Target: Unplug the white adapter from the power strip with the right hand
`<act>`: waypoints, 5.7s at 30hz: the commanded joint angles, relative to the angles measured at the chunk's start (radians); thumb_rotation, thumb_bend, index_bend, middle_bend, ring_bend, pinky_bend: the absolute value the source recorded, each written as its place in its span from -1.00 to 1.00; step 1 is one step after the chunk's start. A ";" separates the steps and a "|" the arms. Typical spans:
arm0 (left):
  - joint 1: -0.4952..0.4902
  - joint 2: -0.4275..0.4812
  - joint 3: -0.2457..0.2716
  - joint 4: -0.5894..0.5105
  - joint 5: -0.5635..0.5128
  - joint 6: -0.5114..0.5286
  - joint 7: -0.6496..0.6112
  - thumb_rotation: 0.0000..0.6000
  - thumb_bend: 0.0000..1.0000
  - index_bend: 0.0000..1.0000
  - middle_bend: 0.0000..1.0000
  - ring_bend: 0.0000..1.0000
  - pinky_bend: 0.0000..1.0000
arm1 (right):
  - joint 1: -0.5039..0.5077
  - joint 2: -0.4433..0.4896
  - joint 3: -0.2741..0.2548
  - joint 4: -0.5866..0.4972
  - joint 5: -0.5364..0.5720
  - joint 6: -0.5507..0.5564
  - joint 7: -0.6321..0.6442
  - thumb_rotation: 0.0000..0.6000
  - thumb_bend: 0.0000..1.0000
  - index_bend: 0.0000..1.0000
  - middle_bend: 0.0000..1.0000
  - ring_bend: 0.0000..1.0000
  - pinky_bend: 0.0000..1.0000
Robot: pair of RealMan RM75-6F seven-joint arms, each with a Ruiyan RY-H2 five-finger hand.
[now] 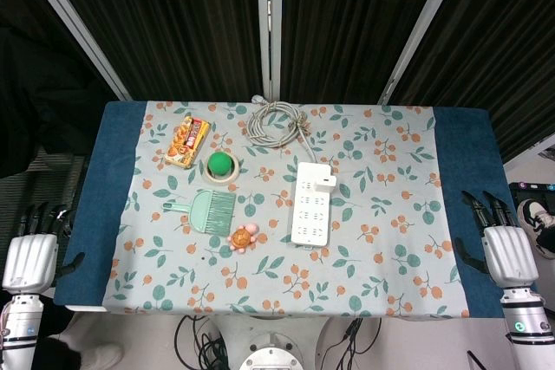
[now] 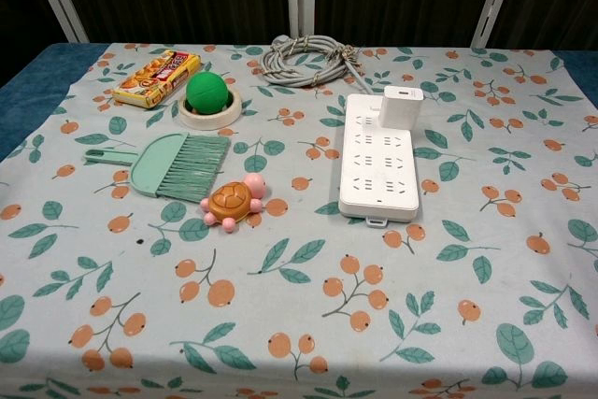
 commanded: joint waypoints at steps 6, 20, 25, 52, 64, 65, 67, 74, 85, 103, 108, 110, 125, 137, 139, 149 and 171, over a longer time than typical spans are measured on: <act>0.005 0.004 0.004 -0.011 0.000 0.006 0.011 1.00 -0.65 -0.61 -0.74 -0.94 -0.97 | 0.006 -0.001 -0.001 0.005 0.003 -0.007 0.008 1.00 -0.35 -0.90 -0.62 -1.00 -0.82; -0.157 0.001 -0.013 -0.027 0.182 -0.118 -0.057 1.00 -0.68 -0.59 -0.69 -0.91 -0.92 | 0.079 0.068 0.023 -0.052 -0.013 -0.093 0.053 1.00 -0.77 -1.00 -0.69 -1.00 -0.82; -0.319 -0.046 -0.016 -0.014 0.294 -0.275 -0.165 1.00 -0.68 -0.54 -0.63 -0.84 -0.80 | 0.202 0.116 0.066 -0.112 -0.015 -0.246 0.109 1.00 -0.57 -1.00 -0.70 -1.00 -0.82; -0.861 -0.496 -0.044 0.367 0.322 -0.681 -0.278 1.00 -0.55 -0.47 -0.58 -0.80 -0.73 | 0.847 -0.200 0.149 0.141 0.650 -0.834 -0.285 1.00 -0.49 -0.93 -0.53 -0.93 -0.67; -0.907 -0.596 0.008 0.505 0.322 -0.647 -0.324 1.00 -0.56 -0.49 -0.58 -0.80 -0.74 | 0.958 -0.317 0.047 0.273 0.784 -0.825 -0.411 1.00 -0.49 -0.88 -0.49 -0.93 -0.67; -0.908 -0.601 0.011 0.514 0.320 -0.646 -0.327 1.00 -0.56 -0.50 -0.58 -0.80 -0.74 | 0.961 -0.324 0.040 0.283 0.784 -0.820 -0.420 1.00 -0.49 -0.88 -0.48 -0.93 -0.67; -0.909 -0.611 0.015 0.531 0.314 -0.642 -0.334 1.00 -0.56 -0.51 -0.58 -0.80 -0.74 | 0.965 -0.340 0.032 0.298 0.786 -0.809 -0.431 1.00 -0.49 -0.87 -0.48 -0.93 -0.67; -0.913 -0.646 0.035 0.591 0.304 -0.617 -0.357 1.00 -0.56 -0.54 -0.58 -0.80 -0.73 | 0.959 -0.371 0.023 0.326 0.779 -0.766 -0.434 1.00 -0.51 -0.82 -0.43 -0.87 -0.63; -0.923 -0.681 0.062 0.636 0.304 -0.590 -0.401 1.00 -0.56 -0.61 -0.58 -0.71 -0.72 | 0.946 -0.371 0.014 0.332 0.773 -0.769 -0.428 1.00 -0.54 -0.66 -0.37 -0.82 -0.58; -0.931 -0.725 0.095 0.723 0.293 -0.568 -0.526 1.00 -0.57 -0.62 -0.55 -0.65 -0.67 | 0.961 -0.380 0.008 0.350 0.786 -0.798 -0.437 1.00 -0.52 -0.37 -0.24 -0.70 -0.51; -0.932 -0.732 0.103 0.743 0.292 -0.566 -0.540 1.00 -0.57 -0.62 -0.55 -0.65 -0.67 | 0.969 -0.383 0.004 0.364 0.794 -0.814 -0.440 1.00 -0.47 -0.20 -0.15 -0.61 -0.44; -0.932 -0.734 0.105 0.749 0.289 -0.567 -0.546 1.00 -0.57 -0.62 -0.55 -0.65 -0.67 | 0.971 -0.384 0.001 0.367 0.794 -0.816 -0.442 1.00 -0.46 -0.14 -0.13 -0.56 -0.41; -0.934 -0.741 0.111 0.781 0.268 -0.584 -0.595 1.00 -0.57 -0.60 -0.55 -0.66 -0.67 | 0.960 -0.390 0.003 0.378 0.731 -0.826 -0.396 1.00 -0.18 0.61 0.25 -0.05 -0.03; -0.936 -0.744 0.116 0.789 0.261 -0.596 -0.601 1.00 -0.58 -0.59 -0.55 -0.66 -0.68 | 0.923 -0.378 0.013 0.389 0.629 -0.849 -0.300 1.00 -0.05 0.98 0.49 0.11 0.07; -0.937 -0.744 0.116 0.789 0.258 -0.599 -0.605 1.00 -0.58 -0.59 -0.55 -0.65 -0.68 | 0.916 -0.373 0.012 0.389 0.609 -0.848 -0.288 1.00 -0.03 1.00 0.50 0.13 0.07; -0.939 -0.745 0.119 0.795 0.258 -0.598 -0.611 1.00 -0.58 -0.59 -0.55 -0.65 -0.68 | 0.877 -0.352 0.021 0.386 0.537 -0.828 -0.224 1.00 -0.01 1.00 0.53 0.15 0.09; -0.929 -0.689 0.097 0.704 0.268 -0.513 -0.550 1.00 -0.58 -0.59 -0.55 -0.65 -0.69 | 0.803 -0.218 0.086 0.254 0.512 -0.777 -0.106 1.00 -0.05 0.98 0.54 0.13 0.10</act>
